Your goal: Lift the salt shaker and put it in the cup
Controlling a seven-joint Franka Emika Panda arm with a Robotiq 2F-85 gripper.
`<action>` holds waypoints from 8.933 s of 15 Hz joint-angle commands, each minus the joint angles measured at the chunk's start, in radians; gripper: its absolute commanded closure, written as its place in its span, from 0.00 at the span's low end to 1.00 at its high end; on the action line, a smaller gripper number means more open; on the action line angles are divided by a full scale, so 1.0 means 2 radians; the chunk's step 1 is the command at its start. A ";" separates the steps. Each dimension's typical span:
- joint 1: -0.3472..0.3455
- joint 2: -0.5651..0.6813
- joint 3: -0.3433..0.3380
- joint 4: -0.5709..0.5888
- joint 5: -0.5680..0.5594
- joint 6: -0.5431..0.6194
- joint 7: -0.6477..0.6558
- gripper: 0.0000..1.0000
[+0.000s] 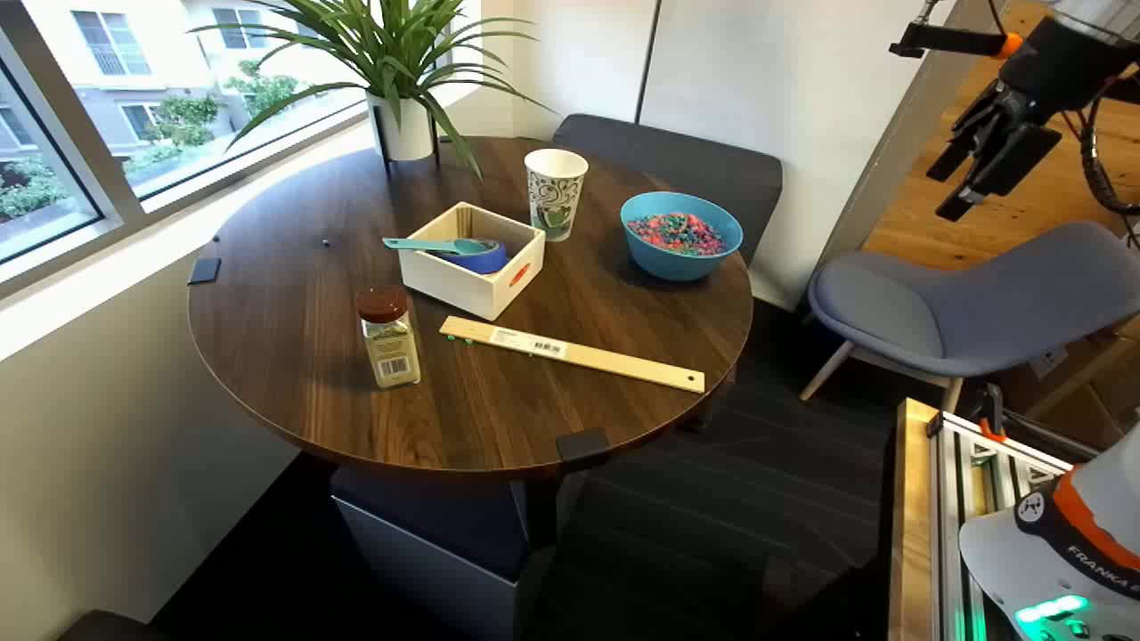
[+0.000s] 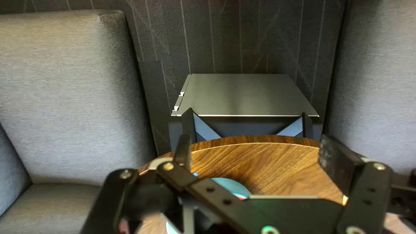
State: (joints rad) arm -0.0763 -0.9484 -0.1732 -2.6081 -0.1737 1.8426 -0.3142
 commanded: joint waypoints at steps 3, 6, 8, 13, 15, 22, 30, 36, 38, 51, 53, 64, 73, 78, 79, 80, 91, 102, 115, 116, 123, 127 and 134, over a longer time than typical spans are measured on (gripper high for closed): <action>0.005 0.000 -0.003 0.002 -0.003 -0.002 0.003 0.00; 0.005 0.000 -0.003 0.002 -0.003 -0.002 0.003 0.00; 0.020 0.020 -0.001 0.009 0.008 0.020 0.004 0.00; 0.094 0.145 0.036 0.063 0.050 0.087 0.000 0.00; 0.109 0.202 0.051 0.096 0.053 0.112 0.000 0.00; 0.120 0.399 0.105 0.293 0.079 0.124 0.027 0.00; 0.122 0.470 0.136 0.354 0.106 0.108 -0.015 0.00; 0.138 0.558 0.166 0.399 0.078 0.212 0.012 0.00; 0.139 0.590 0.178 0.431 0.072 0.202 -0.025 0.00; 0.134 0.765 0.199 0.650 0.058 0.148 -0.090 0.00; 0.137 0.782 0.200 0.668 0.061 0.133 -0.086 0.00; 0.150 0.825 0.205 0.722 0.060 0.104 -0.084 0.40; 0.168 0.804 0.202 0.717 0.028 0.099 -0.060 0.74; 0.176 0.771 0.202 0.736 0.033 0.099 -0.031 0.74; 0.175 0.762 0.200 0.741 0.034 0.102 -0.018 0.74; 0.172 0.748 0.192 0.741 0.031 0.113 0.007 0.74; 0.136 0.661 0.110 0.722 0.007 0.111 0.116 0.49; 0.121 0.663 0.072 0.766 -0.005 -0.002 0.148 0.74; 0.044 0.669 0.055 0.761 0.058 0.052 0.170 0.74; 0.044 0.669 0.057 0.760 0.053 0.045 0.157 0.74; 0.029 0.658 0.055 0.720 0.067 0.050 0.156 0.74; -0.005 0.658 0.047 0.677 0.102 0.135 0.169 0.74; -0.013 0.644 0.063 0.631 0.143 0.114 0.170 0.74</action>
State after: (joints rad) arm -0.1244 0.3932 -0.0691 -1.2824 0.0941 2.1310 0.0112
